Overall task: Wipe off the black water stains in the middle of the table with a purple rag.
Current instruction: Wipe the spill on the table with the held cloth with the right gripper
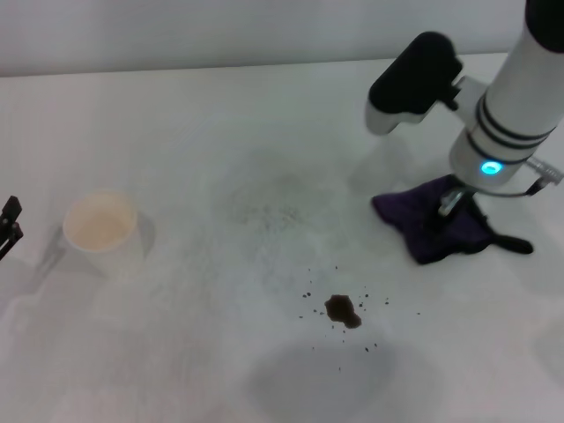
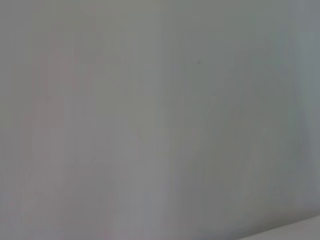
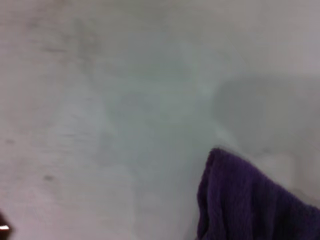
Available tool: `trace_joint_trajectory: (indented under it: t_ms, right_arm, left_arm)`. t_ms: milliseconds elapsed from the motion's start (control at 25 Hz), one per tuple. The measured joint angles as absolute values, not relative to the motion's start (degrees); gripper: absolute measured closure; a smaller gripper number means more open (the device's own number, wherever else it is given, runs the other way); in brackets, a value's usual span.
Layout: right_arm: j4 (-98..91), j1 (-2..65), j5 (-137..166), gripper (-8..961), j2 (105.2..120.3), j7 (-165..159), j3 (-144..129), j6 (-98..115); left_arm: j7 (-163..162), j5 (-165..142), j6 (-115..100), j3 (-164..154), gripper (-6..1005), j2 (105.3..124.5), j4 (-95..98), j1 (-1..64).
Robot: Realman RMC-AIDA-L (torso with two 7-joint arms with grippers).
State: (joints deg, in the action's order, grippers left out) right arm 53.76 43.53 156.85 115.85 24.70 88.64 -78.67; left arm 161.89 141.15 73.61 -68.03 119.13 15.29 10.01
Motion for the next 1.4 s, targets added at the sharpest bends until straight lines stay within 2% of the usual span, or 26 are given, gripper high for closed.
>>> trace_joint_trajectory:
  t_ms: [480,1000,1400]
  right_arm:
    - [65.9,40.6,144.6,856,116.02,19.7,72.5,-80.3]
    - [69.2,41.8,132.5,849,116.19,18.2,58.6,-77.5]
    - [69.1,42.3,147.0,843,115.79,11.4,62.5,-78.4]
  left_arm:
    - [161.9,141.2,74.2,-68.0,114,119.18,15.1,10.0]
    - [161.9,140.8,74.9,-68.0,115,119.09,15.2,10.4]
    - [161.9,140.6,74.8,-68.0,115,118.91,15.1,10.1]
